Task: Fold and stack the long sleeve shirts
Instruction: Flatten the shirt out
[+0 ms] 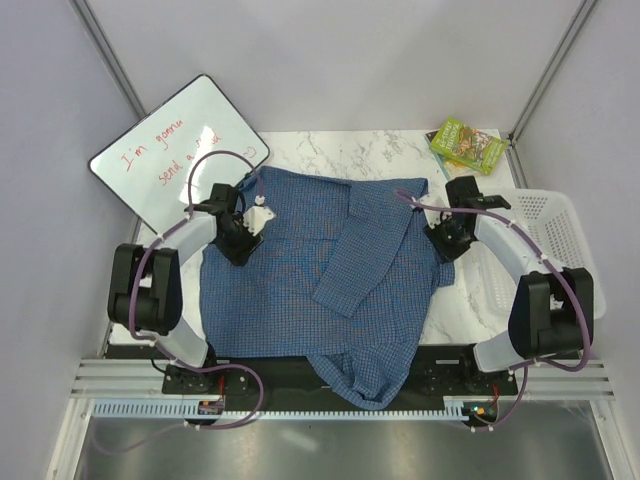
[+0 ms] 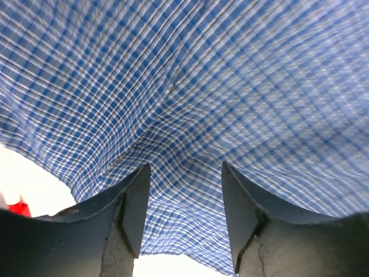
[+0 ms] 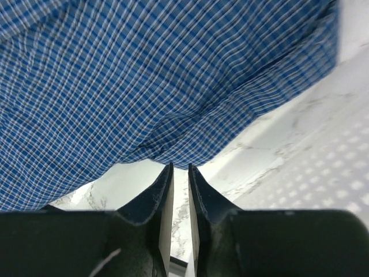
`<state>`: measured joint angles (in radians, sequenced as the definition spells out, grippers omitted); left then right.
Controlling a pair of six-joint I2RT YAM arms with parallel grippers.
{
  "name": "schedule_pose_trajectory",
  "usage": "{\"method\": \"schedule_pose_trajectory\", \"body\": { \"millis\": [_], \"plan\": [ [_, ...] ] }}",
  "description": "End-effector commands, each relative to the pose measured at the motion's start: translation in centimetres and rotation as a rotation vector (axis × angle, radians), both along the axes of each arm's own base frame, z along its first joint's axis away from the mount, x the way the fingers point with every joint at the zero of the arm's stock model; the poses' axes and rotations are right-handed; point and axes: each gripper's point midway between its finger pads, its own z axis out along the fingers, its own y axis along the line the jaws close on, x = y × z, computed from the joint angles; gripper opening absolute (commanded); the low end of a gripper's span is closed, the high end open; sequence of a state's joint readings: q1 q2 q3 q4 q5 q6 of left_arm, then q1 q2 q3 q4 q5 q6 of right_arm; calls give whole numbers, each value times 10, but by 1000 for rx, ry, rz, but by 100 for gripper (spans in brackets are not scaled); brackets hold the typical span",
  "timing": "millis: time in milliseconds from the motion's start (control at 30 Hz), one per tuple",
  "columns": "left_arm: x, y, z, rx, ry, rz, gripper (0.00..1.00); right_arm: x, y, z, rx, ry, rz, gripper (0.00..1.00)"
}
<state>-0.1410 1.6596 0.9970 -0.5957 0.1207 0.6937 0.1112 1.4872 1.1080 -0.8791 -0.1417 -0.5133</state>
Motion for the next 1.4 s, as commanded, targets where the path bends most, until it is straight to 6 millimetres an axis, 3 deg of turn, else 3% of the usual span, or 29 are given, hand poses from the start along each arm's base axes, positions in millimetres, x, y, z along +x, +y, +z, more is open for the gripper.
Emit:
{"method": "schedule_pose_trajectory", "body": {
  "millis": [0, 100, 233, 433, 600, 667, 733, 800, 833, 867, 900, 933, 967, 1033, 1133, 1200, 1233, 1367],
  "plan": [
    [-11, -42, 49, -114, -59, -118, 62, -10, 7, -21, 4, 18, 34, 23],
    [-36, -63, 41, -111, -29, -163, 62, -9, 7, -40, -34, 28, 49, 21],
    [-52, -63, 15, -109, 55, -132, 60, -13, -2, -68, -101, 72, 78, 20],
    [-49, -26, -26, 26, 74, -93, 57, -7, -25, -81, -207, 78, 133, 19],
    [-24, 17, -44, 112, 81, 0, 53, 7, -36, -71, -231, 40, 160, 20],
    [-12, 18, -34, 110, 49, 3, 51, 14, -31, -63, -211, 19, 180, 20],
    [-9, 6, -6, 74, -8, -52, 54, 14, -23, -56, -170, 21, 200, 20],
    [-14, -36, 33, -64, -57, -180, 61, 8, -4, -37, -67, 28, 233, 23],
    [-30, -50, 67, -116, -97, -236, 63, 5, 4, -28, -23, 19, 250, 25],
    [-44, -81, 84, -174, -126, -345, 66, -1, 12, -16, 15, 24, 263, 26],
    [-54, -97, 101, -203, -159, -408, 69, -4, 27, 0, 85, -13, 286, 27],
    [-82, -122, 126, -253, -207, -532, 71, -7, 33, 10, 118, -27, 297, 28],
    [-96, -133, 133, -268, -222, -590, 74, -13, 40, 15, 153, -17, 291, 29],
    [-130, -149, 132, -287, -199, -702, 74, -23, 54, 23, 217, -15, 317, 29],
    [-210, -183, 117, -324, -99, -974, 74, -43, 67, 9, 240, 51, 335, 28],
    [-238, -198, 106, -332, -73, -1032, 74, -47, 72, 1, 249, 73, 339, 27],
    [-264, -207, 101, -329, -50, -1125, 74, -51, 73, -4, 258, 92, 344, 26],
    [-295, -232, 93, -327, -70, -1262, 72, -60, 78, -8, 286, 133, 358, 24]
  ]
}}
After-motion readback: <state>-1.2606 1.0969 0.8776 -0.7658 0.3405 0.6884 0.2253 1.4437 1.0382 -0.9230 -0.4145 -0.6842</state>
